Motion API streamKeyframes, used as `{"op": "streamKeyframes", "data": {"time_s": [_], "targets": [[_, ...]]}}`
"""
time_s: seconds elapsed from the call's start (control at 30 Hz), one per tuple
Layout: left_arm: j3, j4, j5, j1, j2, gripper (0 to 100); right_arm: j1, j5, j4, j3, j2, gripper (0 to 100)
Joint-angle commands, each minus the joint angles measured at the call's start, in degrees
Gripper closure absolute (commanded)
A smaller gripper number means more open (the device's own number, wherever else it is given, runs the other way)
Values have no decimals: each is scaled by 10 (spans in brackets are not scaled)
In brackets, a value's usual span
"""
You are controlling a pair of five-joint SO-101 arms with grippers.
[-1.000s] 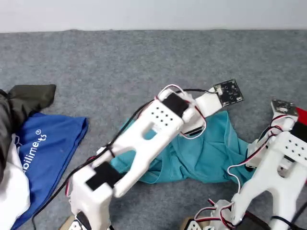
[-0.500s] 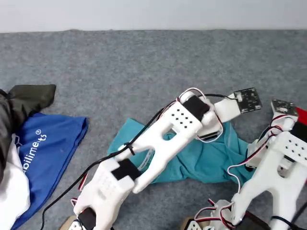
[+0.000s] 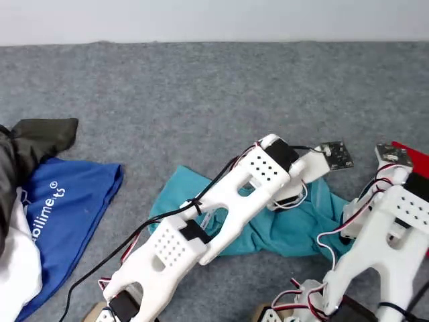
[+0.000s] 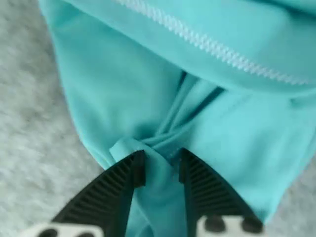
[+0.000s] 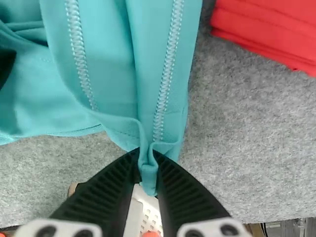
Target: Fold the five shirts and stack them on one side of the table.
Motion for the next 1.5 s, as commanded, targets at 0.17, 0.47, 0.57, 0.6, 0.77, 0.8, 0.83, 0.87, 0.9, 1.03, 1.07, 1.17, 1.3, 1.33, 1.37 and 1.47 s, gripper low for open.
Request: {"op": "streamKeyframes", "data": {"time_s": [0.17,0.47,0.57,0.6,0.77,0.8,0.83,0.87,0.9,1.03,1.07,1.17,1.3,1.33,1.37,1.47], "targets": [[-101,47,2,-19,-47,986,8,2,-5,-4,-20,989],[1,47,2,-79,-235,986,8,4,-4,-5,-21,989],[91,47,2,-90,-310,986,8,4,-1,-6,-22,989],[126,47,2,-90,-337,986,8,4,0,-6,-22,989],[312,44,-24,-76,-439,986,5,4,3,-6,-53,989],[349,44,-29,-74,-451,986,5,4,3,-5,-64,989],[382,41,-32,-70,-458,986,5,4,3,-5,-72,989],[416,31,-32,-69,-462,986,5,4,3,-5,-78,989],[446,18,-32,-69,-463,986,5,4,3,-4,-84,989],[544,-49,-32,-68,-462,976,5,4,3,-2,-88,989],[556,-60,-31,-68,-462,957,5,4,3,-2,-88,989],[562,-60,-25,-69,-467,865,5,4,7,-2,-89,989],[526,-18,-26,-70,-469,832,5,4,18,-2,-89,989],[516,-11,-26,-70,-469,831,5,4,18,-2,-89,989],[509,-8,-26,-70,-469,830,5,4,18,-2,-91,989],[503,-12,-27,-70,-462,830,5,4,18,-2,-93,989]]}}
